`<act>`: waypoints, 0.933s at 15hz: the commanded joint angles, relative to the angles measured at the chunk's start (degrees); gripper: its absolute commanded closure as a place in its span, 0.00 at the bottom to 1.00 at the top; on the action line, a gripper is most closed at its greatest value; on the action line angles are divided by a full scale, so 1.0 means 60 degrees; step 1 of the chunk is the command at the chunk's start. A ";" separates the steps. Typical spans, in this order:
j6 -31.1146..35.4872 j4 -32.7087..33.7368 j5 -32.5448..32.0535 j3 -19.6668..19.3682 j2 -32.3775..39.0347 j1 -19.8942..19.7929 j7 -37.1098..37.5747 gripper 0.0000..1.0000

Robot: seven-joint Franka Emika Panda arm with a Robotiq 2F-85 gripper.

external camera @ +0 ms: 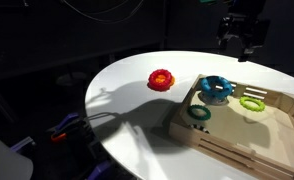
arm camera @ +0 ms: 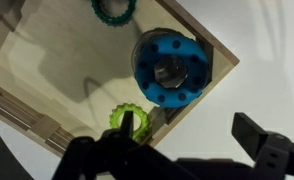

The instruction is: Remove the blue ring from the wooden tray and place it on the table

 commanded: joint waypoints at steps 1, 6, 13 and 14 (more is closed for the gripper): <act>-0.0357 0.0408 -0.0142 -0.0157 0.0355 -0.0052 0.0199 0.00; -0.0302 0.0441 0.0060 -0.0074 0.0679 -0.0035 0.0072 0.00; -0.0257 0.0692 0.0256 0.0167 0.1084 0.0064 0.0041 0.00; -0.0251 0.0696 0.0245 0.0180 0.1121 0.0084 0.0043 0.00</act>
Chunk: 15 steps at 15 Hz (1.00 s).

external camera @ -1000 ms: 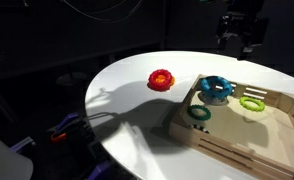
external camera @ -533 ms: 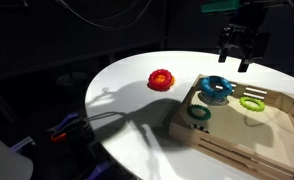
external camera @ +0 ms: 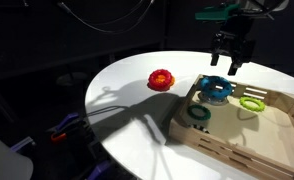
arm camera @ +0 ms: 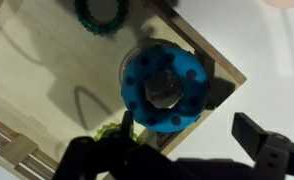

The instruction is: Remove the blue ring from the wooden tray and place it on the table

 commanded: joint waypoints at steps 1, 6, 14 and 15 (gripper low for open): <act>-0.0178 0.0426 0.0120 0.0078 0.0301 0.0016 0.0068 0.00; -0.0204 0.0462 0.0110 0.0120 0.0492 0.0074 0.0079 0.00; -0.0256 0.0602 0.0092 0.0113 0.0811 0.0078 0.0119 0.00; -0.0249 0.0611 0.0077 0.0107 0.0843 0.0087 0.0131 0.02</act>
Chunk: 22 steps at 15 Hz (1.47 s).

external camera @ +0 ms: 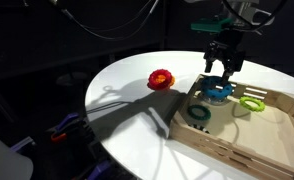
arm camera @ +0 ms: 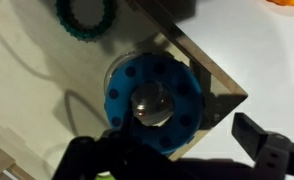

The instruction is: Remove the blue ring from the wooden tray and place it on the table

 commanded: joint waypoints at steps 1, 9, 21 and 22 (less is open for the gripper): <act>-0.0240 0.0433 0.0068 -0.0018 0.0283 0.0010 0.0143 0.09; -0.0243 0.0510 0.0068 -0.0026 0.0368 0.0017 0.0163 0.14; -0.0096 0.0549 0.0008 -0.0061 0.0422 0.0100 0.0343 0.56; -0.0087 0.0563 0.0002 -0.0067 0.0419 0.0112 0.0396 0.61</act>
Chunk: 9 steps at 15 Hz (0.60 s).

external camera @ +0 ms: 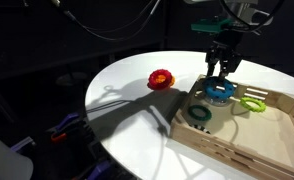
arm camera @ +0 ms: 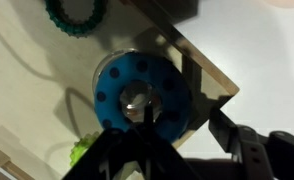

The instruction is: Remove the blue ring from the wooden tray and place it on the table

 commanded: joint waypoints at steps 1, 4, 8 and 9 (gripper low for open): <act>-0.0086 0.0312 0.0000 -0.0078 0.0219 0.0051 0.0294 0.70; -0.0086 0.0331 0.0048 -0.0087 0.0139 0.0033 0.0296 0.94; -0.0055 0.0189 0.0088 -0.0061 -0.0059 0.0039 0.0250 0.90; -0.0032 0.0122 0.0085 -0.0056 -0.0135 0.0053 0.0245 0.90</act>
